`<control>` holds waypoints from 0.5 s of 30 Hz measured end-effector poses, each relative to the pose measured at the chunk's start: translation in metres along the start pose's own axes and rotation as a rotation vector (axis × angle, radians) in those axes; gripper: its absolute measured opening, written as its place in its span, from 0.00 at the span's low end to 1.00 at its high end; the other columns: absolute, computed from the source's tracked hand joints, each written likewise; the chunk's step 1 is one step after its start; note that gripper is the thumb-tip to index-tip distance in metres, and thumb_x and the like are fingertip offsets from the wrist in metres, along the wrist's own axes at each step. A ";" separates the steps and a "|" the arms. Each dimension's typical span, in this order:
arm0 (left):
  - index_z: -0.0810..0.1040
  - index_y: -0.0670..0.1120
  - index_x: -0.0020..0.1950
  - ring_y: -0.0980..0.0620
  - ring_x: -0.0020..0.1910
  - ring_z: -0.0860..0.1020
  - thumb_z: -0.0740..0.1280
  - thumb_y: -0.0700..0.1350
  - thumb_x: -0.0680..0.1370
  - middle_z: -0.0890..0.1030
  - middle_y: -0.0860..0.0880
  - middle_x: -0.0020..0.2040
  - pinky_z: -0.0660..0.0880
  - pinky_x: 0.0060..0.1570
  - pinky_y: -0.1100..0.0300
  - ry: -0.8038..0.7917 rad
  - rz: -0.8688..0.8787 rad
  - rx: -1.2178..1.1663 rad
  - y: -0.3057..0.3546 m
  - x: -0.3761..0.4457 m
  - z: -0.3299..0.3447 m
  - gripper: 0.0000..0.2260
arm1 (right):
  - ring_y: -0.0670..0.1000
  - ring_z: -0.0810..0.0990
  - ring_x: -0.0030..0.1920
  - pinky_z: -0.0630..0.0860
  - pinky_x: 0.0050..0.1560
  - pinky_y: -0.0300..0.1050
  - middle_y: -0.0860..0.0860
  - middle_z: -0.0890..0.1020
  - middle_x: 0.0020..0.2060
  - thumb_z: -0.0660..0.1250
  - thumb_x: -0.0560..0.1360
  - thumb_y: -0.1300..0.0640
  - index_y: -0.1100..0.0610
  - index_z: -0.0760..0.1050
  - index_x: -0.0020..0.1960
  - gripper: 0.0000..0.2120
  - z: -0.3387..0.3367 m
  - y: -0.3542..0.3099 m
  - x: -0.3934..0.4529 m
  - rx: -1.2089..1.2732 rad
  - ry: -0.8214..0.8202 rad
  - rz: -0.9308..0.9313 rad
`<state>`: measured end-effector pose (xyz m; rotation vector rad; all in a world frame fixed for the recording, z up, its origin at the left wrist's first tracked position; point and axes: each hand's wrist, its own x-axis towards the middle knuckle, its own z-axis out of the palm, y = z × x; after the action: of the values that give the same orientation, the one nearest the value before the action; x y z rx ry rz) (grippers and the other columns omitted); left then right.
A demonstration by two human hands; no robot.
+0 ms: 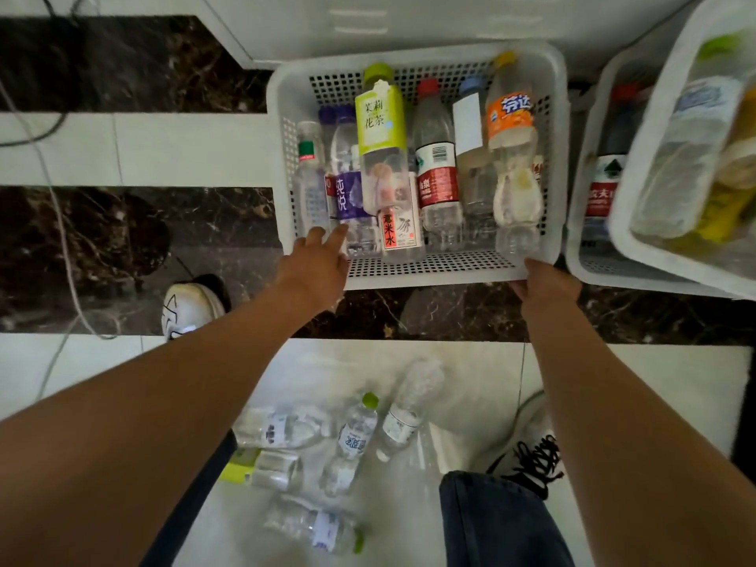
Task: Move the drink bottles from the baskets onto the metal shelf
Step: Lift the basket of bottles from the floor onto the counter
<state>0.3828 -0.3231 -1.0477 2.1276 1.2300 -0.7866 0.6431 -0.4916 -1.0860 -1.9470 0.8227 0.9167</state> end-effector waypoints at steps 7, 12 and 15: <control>0.54 0.50 0.78 0.37 0.68 0.66 0.55 0.49 0.83 0.62 0.40 0.71 0.70 0.65 0.42 -0.026 -0.009 -0.074 -0.007 0.008 -0.006 0.24 | 0.50 0.76 0.32 0.78 0.40 0.44 0.55 0.78 0.38 0.70 0.74 0.71 0.59 0.68 0.40 0.12 -0.002 0.010 -0.033 0.036 0.118 0.068; 0.55 0.49 0.78 0.38 0.69 0.66 0.55 0.49 0.83 0.61 0.40 0.72 0.69 0.66 0.45 -0.026 -0.016 -0.064 -0.026 0.011 -0.018 0.24 | 0.50 0.77 0.31 0.76 0.34 0.43 0.57 0.79 0.36 0.71 0.73 0.70 0.59 0.68 0.41 0.13 -0.002 0.040 -0.044 -0.010 0.085 0.160; 0.57 0.48 0.78 0.37 0.66 0.69 0.56 0.48 0.82 0.63 0.39 0.70 0.70 0.64 0.45 -0.008 -0.027 -0.021 -0.035 0.014 -0.025 0.23 | 0.50 0.78 0.31 0.75 0.31 0.40 0.57 0.80 0.37 0.72 0.72 0.70 0.61 0.71 0.40 0.11 0.001 0.056 -0.056 0.063 0.066 0.216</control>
<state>0.3632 -0.2822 -1.0468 2.0930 1.2606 -0.7891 0.5689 -0.5049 -1.0618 -1.8671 1.1041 0.9440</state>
